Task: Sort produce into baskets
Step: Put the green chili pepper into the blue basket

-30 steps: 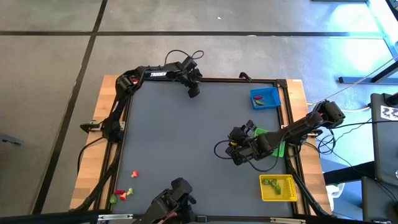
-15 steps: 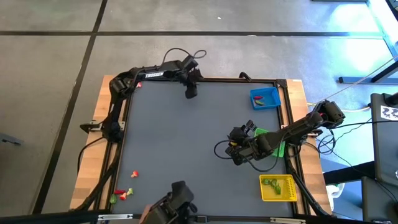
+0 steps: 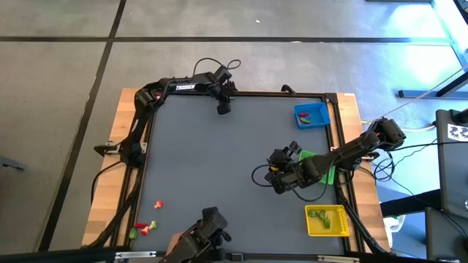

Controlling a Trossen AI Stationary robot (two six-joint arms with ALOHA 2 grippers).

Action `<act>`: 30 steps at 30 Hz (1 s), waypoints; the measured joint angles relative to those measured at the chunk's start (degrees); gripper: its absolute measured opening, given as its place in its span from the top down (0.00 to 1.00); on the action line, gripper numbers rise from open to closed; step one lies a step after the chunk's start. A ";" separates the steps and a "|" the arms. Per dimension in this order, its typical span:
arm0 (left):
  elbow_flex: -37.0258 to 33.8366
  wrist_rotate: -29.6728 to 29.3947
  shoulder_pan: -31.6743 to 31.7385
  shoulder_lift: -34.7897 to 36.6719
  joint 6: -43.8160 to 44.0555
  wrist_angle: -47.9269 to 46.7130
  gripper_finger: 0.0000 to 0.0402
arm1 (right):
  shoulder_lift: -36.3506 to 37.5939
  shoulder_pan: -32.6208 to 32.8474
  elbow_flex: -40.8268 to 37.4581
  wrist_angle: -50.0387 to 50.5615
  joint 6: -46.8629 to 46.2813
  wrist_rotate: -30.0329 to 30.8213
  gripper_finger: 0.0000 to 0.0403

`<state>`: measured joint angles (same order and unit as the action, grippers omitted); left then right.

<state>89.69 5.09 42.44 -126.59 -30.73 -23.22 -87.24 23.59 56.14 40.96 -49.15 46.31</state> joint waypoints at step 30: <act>-0.07 3.15 -8.78 18.21 3.51 -7.56 0.92 | 5.45 0.02 0.04 -0.96 4.86 1.04 0.44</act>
<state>89.62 8.24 33.66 -108.38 -27.22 -30.78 -81.79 23.62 56.18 39.99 -44.28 47.35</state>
